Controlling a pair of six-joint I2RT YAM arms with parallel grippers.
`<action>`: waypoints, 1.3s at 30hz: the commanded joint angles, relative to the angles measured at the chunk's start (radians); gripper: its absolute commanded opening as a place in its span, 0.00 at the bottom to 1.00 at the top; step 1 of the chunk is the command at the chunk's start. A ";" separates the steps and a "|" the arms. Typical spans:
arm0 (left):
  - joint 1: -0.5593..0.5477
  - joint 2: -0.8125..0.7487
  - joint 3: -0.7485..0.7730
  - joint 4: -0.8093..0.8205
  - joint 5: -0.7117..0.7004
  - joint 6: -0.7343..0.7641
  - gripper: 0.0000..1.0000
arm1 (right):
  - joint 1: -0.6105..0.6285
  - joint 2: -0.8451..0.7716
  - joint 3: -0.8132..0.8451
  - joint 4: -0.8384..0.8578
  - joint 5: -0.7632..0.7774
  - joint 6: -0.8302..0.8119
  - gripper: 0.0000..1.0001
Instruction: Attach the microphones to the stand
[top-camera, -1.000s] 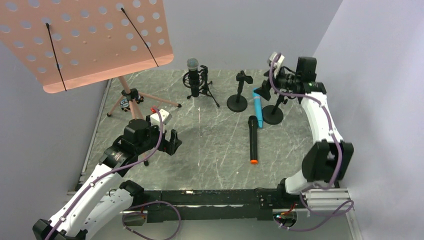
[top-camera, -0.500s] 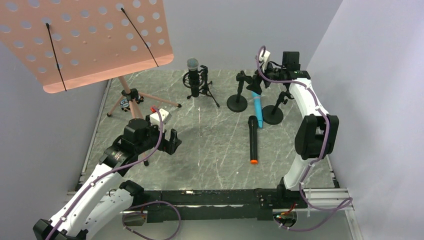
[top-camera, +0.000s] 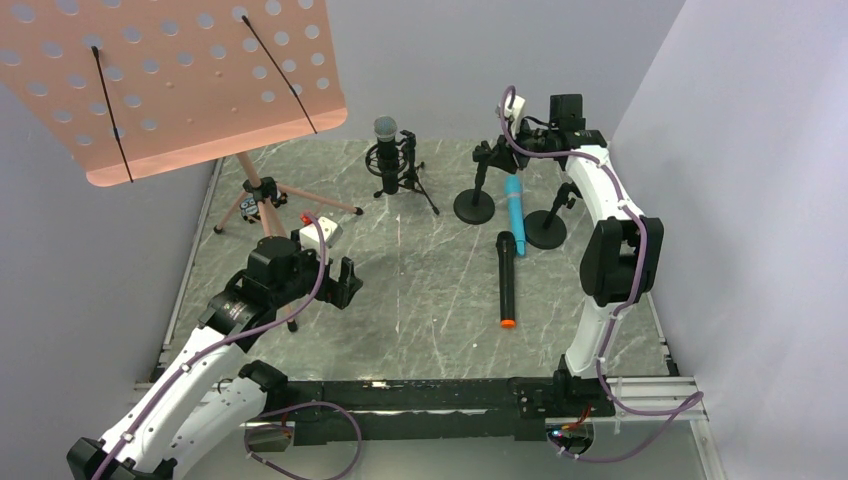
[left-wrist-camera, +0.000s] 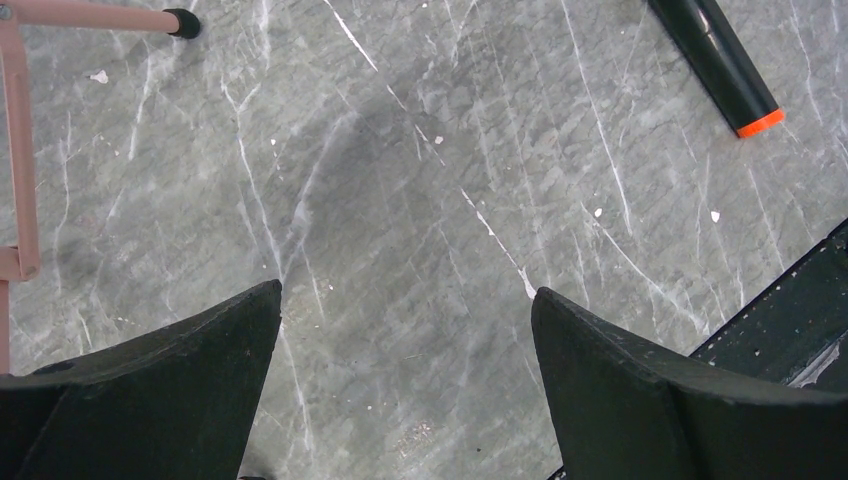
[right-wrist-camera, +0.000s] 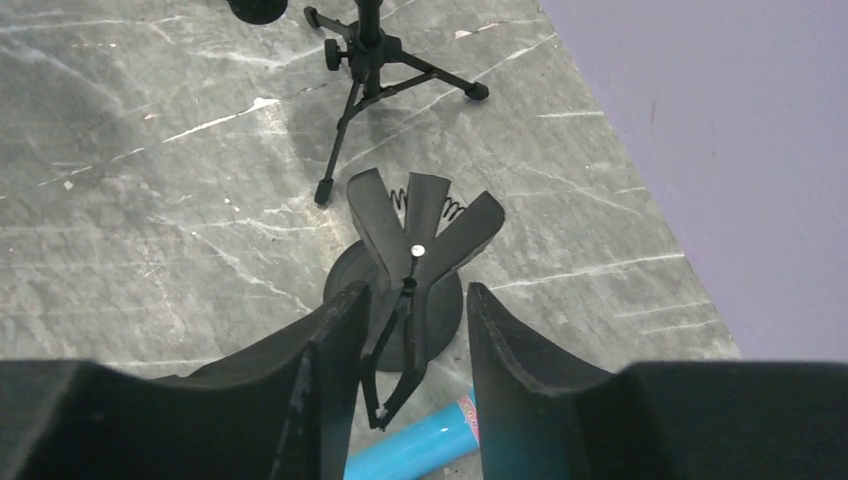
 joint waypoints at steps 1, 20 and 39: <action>0.008 -0.001 0.005 0.033 0.017 0.020 0.99 | 0.005 -0.035 0.009 -0.009 -0.006 -0.049 0.40; 0.012 -0.040 -0.004 0.047 -0.001 0.020 0.99 | 0.132 -0.323 -0.159 -0.036 -0.208 0.000 0.09; 0.021 -0.194 -0.066 0.158 0.114 0.045 0.99 | 0.492 -0.523 -0.508 -0.106 -0.143 -0.028 0.11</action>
